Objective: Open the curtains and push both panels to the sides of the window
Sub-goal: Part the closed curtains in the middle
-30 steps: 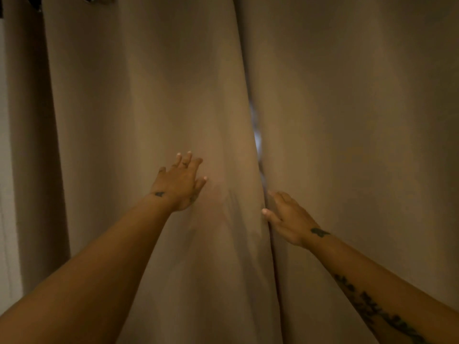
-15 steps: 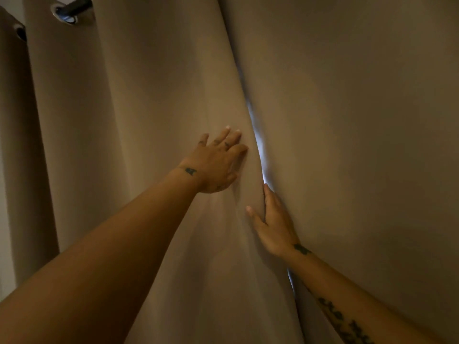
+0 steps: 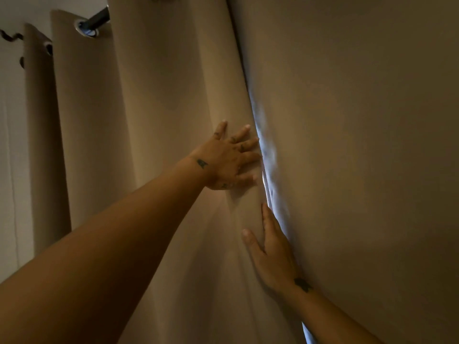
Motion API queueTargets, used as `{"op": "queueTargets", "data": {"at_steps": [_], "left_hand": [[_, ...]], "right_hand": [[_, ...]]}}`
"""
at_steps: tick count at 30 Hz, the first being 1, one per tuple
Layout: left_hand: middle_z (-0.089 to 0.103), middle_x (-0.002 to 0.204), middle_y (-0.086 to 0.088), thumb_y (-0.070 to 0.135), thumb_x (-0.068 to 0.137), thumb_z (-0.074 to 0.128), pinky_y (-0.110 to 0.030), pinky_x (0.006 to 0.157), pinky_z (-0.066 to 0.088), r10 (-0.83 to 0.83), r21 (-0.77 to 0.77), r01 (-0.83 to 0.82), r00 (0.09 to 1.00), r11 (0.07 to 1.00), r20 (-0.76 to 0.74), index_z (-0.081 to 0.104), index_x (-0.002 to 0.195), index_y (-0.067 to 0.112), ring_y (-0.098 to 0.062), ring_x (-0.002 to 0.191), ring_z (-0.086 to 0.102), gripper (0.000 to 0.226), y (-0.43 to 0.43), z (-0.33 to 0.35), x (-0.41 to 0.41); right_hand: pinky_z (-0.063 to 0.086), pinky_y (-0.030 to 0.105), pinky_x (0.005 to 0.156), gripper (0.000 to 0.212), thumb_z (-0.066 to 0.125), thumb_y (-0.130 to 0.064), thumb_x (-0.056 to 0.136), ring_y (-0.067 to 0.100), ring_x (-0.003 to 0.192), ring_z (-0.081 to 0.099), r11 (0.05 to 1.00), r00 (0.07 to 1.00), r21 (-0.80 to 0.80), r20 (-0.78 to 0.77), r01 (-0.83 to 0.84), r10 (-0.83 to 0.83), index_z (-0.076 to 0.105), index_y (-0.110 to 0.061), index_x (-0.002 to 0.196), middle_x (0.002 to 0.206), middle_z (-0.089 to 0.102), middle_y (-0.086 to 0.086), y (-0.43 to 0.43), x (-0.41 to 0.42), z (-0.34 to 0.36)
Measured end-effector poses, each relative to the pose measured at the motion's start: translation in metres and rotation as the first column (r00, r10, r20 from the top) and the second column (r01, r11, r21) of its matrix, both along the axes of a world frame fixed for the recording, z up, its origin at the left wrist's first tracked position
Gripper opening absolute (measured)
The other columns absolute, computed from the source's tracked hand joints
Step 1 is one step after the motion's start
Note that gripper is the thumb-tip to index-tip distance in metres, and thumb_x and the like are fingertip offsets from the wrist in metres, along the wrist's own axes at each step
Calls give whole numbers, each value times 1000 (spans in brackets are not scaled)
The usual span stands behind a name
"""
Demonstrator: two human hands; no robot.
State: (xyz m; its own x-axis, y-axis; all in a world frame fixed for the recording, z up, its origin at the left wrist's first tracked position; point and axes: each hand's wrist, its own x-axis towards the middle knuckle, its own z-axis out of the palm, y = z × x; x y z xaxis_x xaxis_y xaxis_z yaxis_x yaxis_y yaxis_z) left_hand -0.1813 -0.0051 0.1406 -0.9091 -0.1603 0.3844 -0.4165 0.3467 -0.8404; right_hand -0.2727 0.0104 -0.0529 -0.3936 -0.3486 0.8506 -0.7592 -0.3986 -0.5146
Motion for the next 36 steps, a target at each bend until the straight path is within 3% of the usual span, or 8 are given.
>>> {"op": "queueTargets", "data": {"at_steps": [5, 10, 14, 19, 25, 29, 33, 36], "left_hand": [[2, 161, 2, 55, 96, 17, -56, 113, -11, 5, 29, -5, 1000, 1000, -13, 14, 150, 30, -21, 147, -11, 60, -9, 0, 1], [2, 161, 2, 54, 96, 15, -56, 113, -12, 38, 15, -37, 999, 999, -37, 12, 150, 31, -21, 147, -9, 58, -24, -1, 4], [4, 161, 2, 53, 96, 14, -56, 114, -9, 46, 17, -45, 998, 999, -52, 14, 149, 33, -21, 147, -7, 56, -38, -4, 14], [7, 161, 1, 50, 97, 15, -56, 114, -7, 78, -31, -80, 995, 996, -62, 17, 148, 34, -22, 147, -3, 53, -64, -3, 37], [9, 160, 2, 48, 98, 20, -50, 116, -10, 59, 0, -59, 994, 998, -88, 23, 147, 32, -18, 148, -2, 52, -108, -1, 72], [11, 160, 1, 50, 97, 19, -45, 117, -10, 93, 11, -93, 991, 996, -100, 22, 148, 29, -19, 147, -1, 55, -141, 3, 94], [9, 160, 1, 48, 98, 18, -43, 117, -9, 123, 15, -122, 989, 992, -80, 17, 149, 30, -20, 147, -2, 54, -170, 6, 118], [9, 160, 3, 48, 98, 17, -41, 117, -9, 115, 28, -113, 988, 993, -103, 16, 149, 30, -19, 147, -3, 54, -191, 5, 137]], "right_hand": [[15, 14, 101, 66, 24, -44, 82, 18, 134, 30, 998, 997, -11, 45, 59, -58, 14, -16, 141, 150, 27, 6, -12, 10, 2], [45, 40, 97, 70, 14, -53, 77, 30, 118, 52, 994, 994, -27, 5, 105, -105, 7, -18, 137, 141, 42, 12, -22, 17, 3], [45, 59, 92, 73, 16, -53, 86, 39, 119, 48, 987, 989, -71, -16, 146, -148, 34, -1, 134, 136, 45, 23, -36, 23, 6], [49, 69, 68, 59, 18, -32, 94, 49, 104, 55, 977, 980, -84, -35, 193, -197, 48, 11, 119, 118, 57, 31, -65, 44, 6], [36, 60, 101, 106, -10, -72, 75, 39, 126, 39, 993, 990, -10, -69, 122, -122, 41, 5, 128, 135, 45, 25, -95, 77, 6], [46, 64, 87, 64, 16, -43, 93, 41, 120, 45, 986, 983, -94, -106, 138, -147, 50, 2, 123, 127, 55, 21, -128, 98, 8], [53, 60, 67, 45, 30, -26, 91, 43, 107, 56, 974, 970, -143, -138, 178, -198, 56, 1, 116, 116, 63, 22, -155, 116, 11], [51, 50, 81, 40, 36, -18, 88, 42, 113, 52, 981, 979, -147, -142, 125, -146, 54, 1, 119, 121, 60, 22, -176, 132, 10]]}}
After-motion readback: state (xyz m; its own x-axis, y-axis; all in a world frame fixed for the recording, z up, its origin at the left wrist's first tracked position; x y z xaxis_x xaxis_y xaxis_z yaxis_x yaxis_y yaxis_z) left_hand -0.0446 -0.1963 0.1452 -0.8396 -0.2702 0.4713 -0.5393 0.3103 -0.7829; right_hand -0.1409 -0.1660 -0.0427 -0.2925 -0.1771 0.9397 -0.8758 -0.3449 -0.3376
